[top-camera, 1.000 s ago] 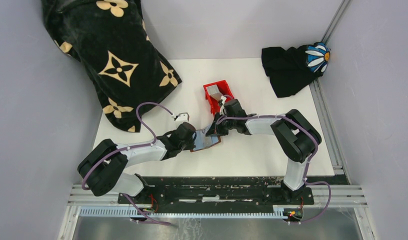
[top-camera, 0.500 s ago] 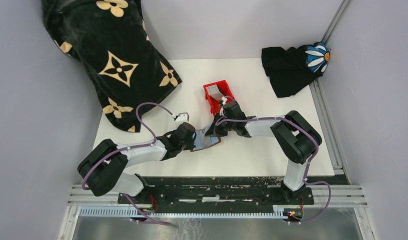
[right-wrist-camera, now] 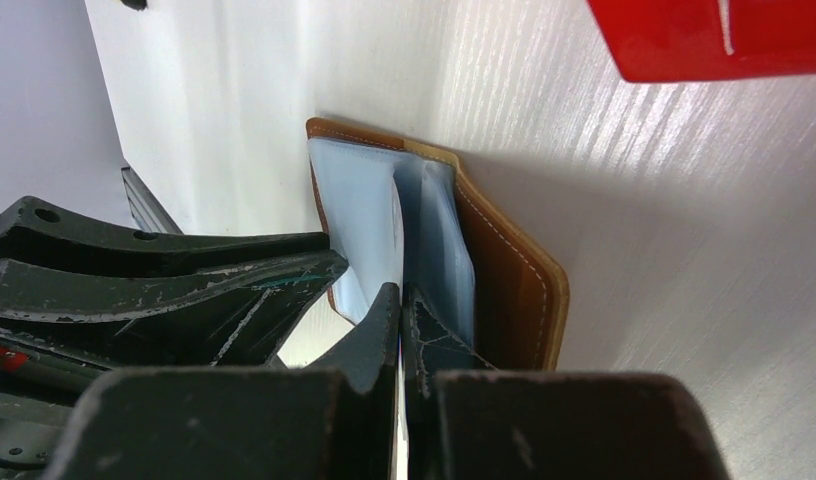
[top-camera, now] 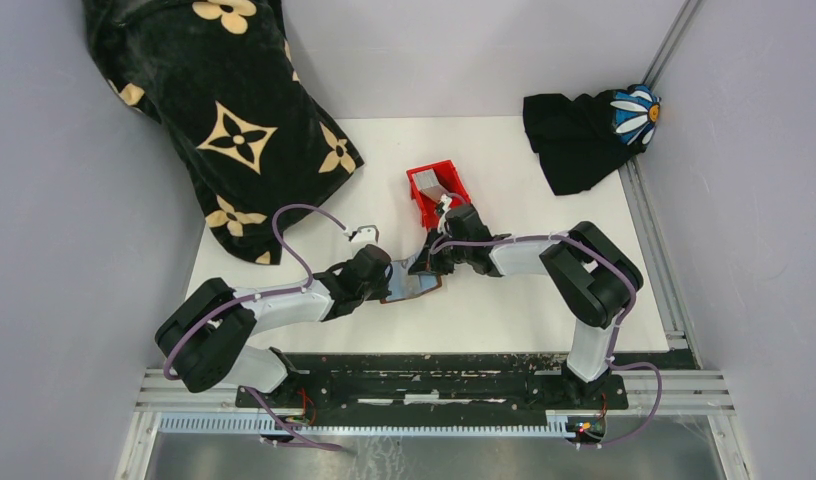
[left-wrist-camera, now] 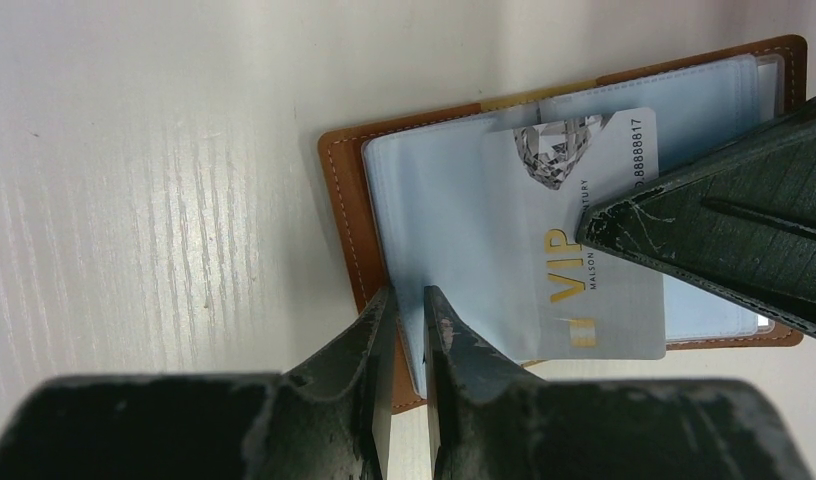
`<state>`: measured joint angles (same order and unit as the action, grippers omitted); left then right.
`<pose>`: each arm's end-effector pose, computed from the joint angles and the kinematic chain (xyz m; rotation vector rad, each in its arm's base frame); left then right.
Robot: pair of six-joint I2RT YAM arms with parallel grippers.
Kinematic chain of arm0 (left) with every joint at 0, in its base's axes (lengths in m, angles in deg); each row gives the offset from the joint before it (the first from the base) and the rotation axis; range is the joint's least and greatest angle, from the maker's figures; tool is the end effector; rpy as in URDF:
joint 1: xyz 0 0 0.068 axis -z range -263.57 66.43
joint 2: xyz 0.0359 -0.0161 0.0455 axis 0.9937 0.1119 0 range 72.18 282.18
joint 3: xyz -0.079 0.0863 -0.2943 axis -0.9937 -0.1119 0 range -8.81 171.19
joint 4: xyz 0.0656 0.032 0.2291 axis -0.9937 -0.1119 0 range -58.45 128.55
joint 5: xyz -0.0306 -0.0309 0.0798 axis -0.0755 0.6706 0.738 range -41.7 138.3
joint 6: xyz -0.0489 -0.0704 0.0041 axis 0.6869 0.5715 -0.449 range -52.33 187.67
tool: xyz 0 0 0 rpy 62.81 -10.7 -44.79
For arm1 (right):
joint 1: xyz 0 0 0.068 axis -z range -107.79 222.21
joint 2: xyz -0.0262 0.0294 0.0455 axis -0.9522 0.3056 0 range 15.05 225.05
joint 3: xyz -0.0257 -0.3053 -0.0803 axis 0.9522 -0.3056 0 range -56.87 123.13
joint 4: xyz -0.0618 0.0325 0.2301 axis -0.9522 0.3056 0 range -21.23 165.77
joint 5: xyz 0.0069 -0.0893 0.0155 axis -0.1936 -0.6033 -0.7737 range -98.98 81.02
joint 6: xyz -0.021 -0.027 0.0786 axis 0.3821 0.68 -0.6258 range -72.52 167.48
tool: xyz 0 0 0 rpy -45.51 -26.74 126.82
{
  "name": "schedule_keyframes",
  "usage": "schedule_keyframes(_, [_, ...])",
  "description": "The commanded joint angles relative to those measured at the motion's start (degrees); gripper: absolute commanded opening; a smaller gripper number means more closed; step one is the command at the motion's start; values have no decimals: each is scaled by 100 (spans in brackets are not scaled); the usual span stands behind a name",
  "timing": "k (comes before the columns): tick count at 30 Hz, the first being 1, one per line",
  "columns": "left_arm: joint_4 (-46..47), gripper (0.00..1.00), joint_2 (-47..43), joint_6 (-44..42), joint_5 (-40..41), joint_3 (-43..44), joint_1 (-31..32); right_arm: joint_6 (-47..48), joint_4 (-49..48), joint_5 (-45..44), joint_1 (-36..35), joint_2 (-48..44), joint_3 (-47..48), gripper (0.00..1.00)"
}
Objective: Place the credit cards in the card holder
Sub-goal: Insert the credit card into the card holder.
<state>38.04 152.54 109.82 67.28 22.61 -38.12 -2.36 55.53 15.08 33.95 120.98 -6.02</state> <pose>0.1958 -0.1640 0.1794 -0.0787 2.3955 -0.3229 0.2855 0.2644 0.1674 0.0160 2.5705 1.1870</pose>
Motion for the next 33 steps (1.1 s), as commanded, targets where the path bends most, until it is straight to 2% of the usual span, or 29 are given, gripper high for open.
schedule_keyframes(1, [-254, 22, 215, -234, -112, -37, -3, 159, 43, 267, -106, 188, -110, 1])
schedule_keyframes(27, [-102, 21, -41, -163, -249, -176, -4, 180, 426, -48, -511, 779, 465, 1])
schedule_keyframes(29, [-109, 21, -36, -172, -221, -180, -1, 244, 528, -101, -520, 754, 468, 5])
schedule_keyframes(33, [-124, 21, 45, -160, -213, -192, 1, 532, 1001, -472, -525, 441, 490, 22])
